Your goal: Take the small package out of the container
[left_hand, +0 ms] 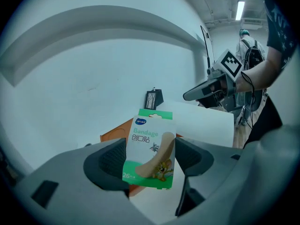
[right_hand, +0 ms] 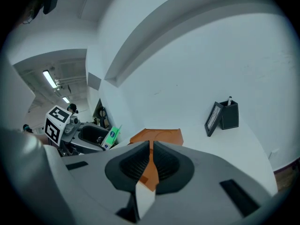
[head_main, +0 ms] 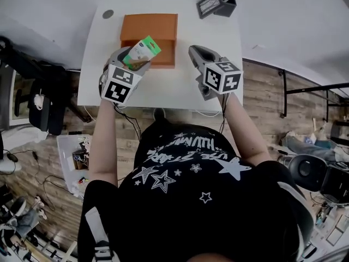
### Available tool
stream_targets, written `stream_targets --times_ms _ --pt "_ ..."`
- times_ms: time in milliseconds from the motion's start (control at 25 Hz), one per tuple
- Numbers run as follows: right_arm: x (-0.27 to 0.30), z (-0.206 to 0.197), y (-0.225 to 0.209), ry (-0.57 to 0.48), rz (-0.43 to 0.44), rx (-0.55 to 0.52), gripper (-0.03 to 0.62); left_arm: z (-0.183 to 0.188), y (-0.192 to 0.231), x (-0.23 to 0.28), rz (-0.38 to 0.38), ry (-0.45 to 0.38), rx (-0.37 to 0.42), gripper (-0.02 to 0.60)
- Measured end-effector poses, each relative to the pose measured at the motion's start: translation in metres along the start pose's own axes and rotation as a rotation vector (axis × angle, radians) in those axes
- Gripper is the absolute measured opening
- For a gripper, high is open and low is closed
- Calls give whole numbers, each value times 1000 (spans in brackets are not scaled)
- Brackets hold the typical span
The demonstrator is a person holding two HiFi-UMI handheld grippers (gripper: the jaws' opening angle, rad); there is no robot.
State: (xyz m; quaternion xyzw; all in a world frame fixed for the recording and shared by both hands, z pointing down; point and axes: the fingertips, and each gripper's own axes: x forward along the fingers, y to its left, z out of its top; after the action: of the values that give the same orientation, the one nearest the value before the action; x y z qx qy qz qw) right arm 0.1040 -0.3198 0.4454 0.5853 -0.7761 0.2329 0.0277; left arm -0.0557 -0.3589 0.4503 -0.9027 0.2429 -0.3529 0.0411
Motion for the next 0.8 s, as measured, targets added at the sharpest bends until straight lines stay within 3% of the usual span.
stream_targets --times_ms 280,800 --pt "-34 -16 5 22 36 -25 54 -2 -29 -33 88 -25 -75 354" --pt "-125 -59 2 68 138 -51 54 -10 -141 -86 206 -30 -235 354"
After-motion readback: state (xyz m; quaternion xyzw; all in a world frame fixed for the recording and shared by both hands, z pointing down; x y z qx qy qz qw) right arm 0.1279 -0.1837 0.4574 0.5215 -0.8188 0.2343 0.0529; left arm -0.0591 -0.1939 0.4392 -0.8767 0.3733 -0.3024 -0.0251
